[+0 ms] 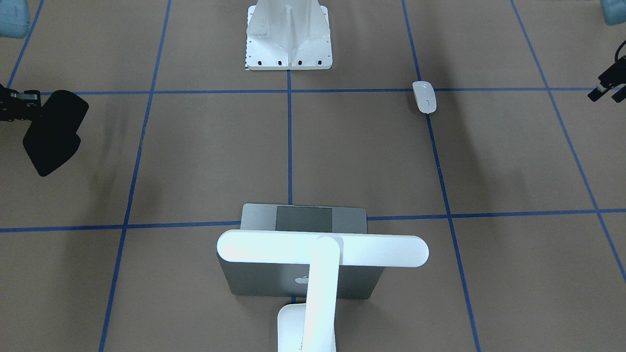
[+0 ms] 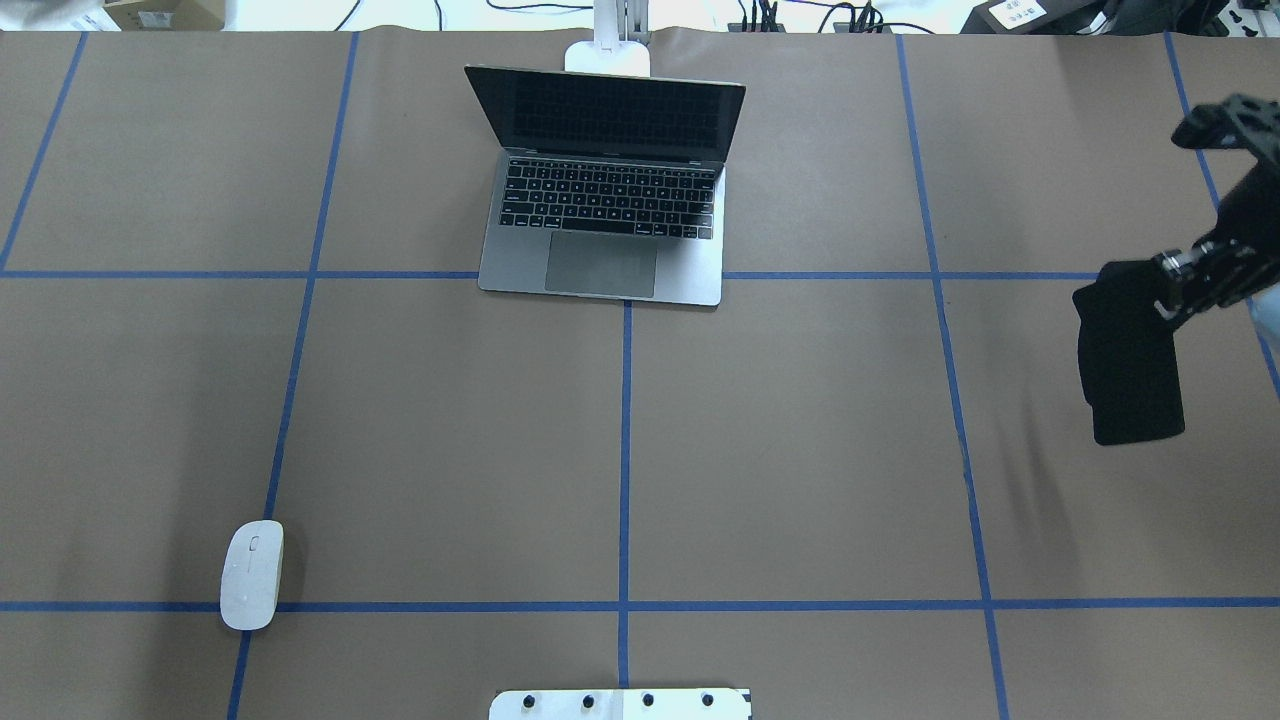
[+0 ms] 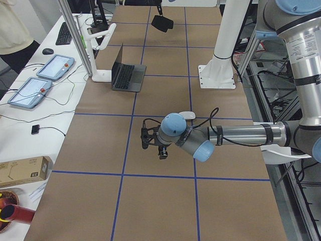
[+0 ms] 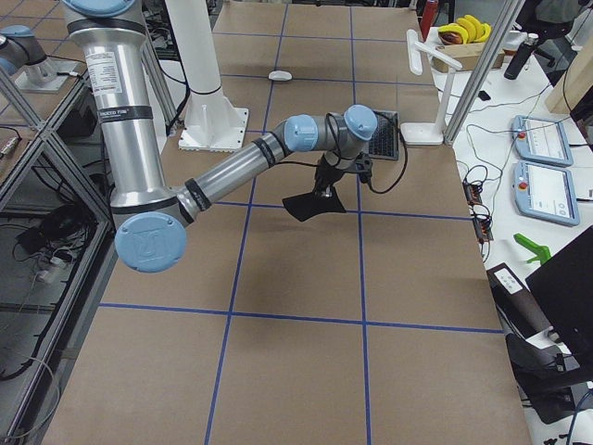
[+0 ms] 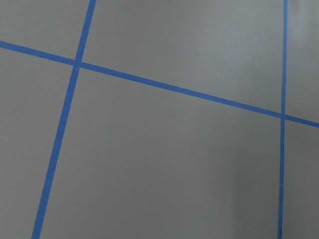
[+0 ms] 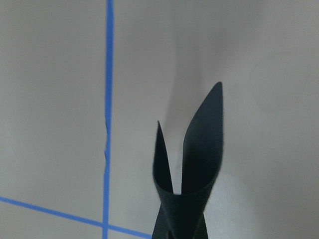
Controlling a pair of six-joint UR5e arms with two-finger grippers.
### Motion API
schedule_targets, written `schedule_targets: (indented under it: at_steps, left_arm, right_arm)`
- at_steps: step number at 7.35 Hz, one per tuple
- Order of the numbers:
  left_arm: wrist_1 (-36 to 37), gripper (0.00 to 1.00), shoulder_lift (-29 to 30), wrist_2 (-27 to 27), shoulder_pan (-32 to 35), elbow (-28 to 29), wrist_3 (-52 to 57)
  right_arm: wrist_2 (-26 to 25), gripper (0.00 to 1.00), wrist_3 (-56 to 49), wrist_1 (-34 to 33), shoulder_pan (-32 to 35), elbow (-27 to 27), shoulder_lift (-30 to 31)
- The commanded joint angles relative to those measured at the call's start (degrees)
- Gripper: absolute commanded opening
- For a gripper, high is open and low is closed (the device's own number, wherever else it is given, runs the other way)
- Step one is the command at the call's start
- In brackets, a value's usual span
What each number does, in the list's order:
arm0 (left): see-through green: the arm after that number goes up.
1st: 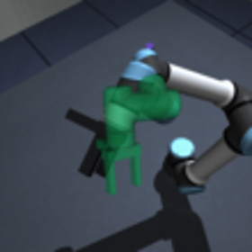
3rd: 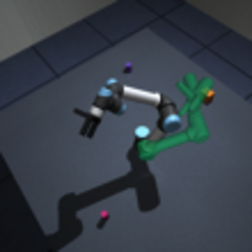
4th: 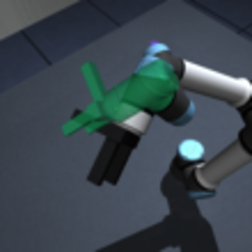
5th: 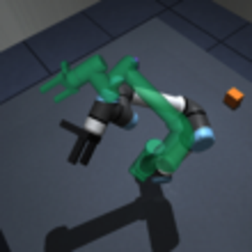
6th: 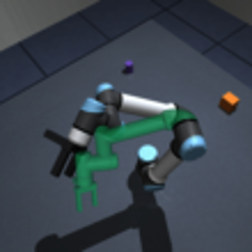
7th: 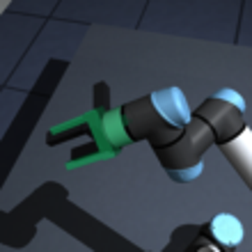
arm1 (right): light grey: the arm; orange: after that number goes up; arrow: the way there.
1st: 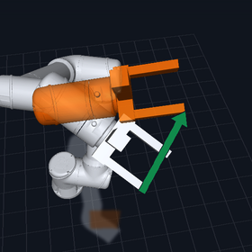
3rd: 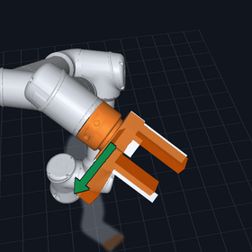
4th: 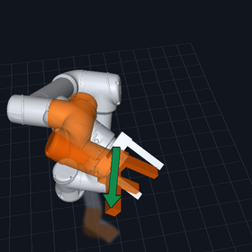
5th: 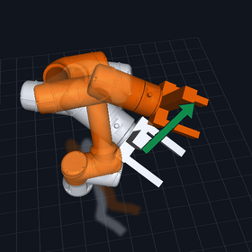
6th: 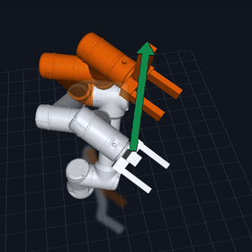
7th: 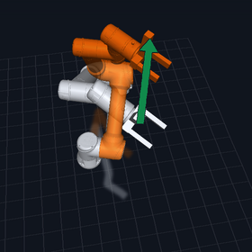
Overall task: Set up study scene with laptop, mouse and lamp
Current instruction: 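Lift the mouse pad with the right gripper and carry it beside the laptop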
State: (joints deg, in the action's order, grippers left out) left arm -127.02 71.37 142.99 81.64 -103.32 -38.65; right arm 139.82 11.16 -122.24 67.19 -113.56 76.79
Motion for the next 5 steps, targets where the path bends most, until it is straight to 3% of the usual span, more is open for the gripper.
schedule_targets:
  at_steps: [1,4,5]
  left_arm:
    - [1.86,0.93,0.00,-0.25,-0.16,0.14,1.91]
    - [1.95,0.93,0.09,-0.25,-0.25,1.01,2.00]
    - [1.95,0.93,0.18,-0.34,-0.16,1.36,2.44]
  right_arm:
    - [-6.55,0.00,0.09,-9.74,0.58,0.52,-10.92]
    - [-9.73,0.00,6.84,-9.34,-1.52,4.20,-17.09]
    - [-9.74,0.00,10.86,-6.46,-3.53,5.96,-18.59]
